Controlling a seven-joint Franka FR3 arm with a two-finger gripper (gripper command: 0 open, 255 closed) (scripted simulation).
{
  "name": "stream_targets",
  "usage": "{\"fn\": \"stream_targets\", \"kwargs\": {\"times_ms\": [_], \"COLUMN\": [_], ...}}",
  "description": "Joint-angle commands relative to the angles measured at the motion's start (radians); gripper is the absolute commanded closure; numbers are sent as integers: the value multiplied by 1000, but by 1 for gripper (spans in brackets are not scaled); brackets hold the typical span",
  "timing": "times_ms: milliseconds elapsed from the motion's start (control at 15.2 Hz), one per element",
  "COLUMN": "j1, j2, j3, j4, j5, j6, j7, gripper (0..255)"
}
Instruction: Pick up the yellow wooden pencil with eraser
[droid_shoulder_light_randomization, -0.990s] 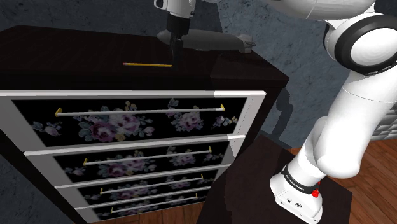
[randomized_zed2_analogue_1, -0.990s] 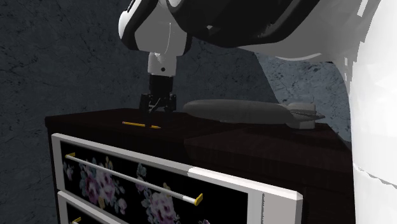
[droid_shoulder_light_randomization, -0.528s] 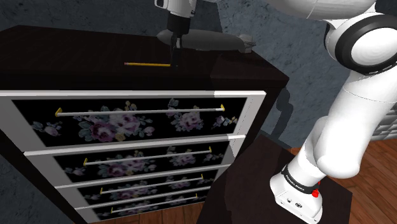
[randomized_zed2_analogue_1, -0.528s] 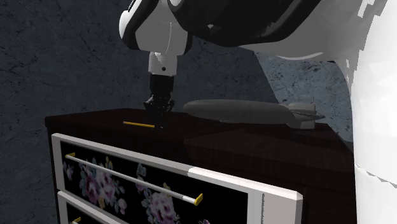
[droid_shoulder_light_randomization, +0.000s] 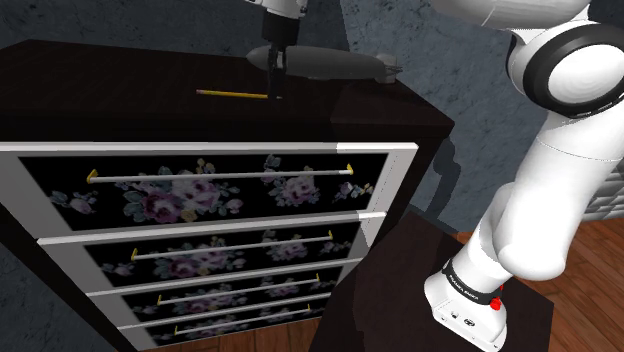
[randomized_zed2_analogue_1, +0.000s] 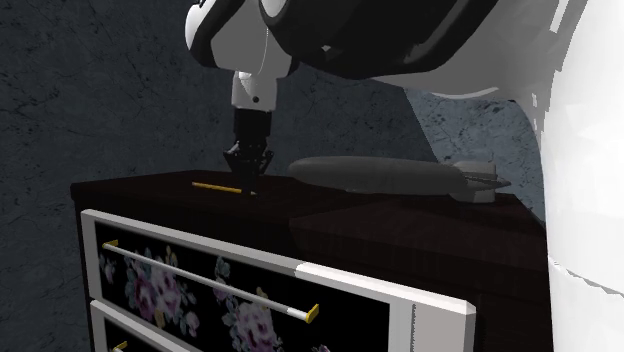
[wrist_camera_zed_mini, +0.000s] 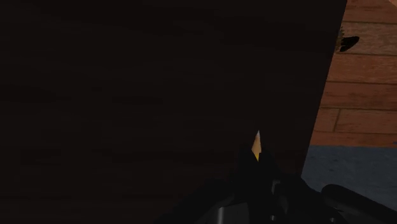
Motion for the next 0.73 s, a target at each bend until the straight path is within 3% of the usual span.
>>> {"fn": "stream_targets", "kwargs": {"times_ms": [0,660], "j1": [0,6], "j2": [11,78], "j3": [0,2], "j4": [47,269], "j5": [-1,-8], "j6": [-36,-191], "j7": [3,17], "gripper": [255,255]}}
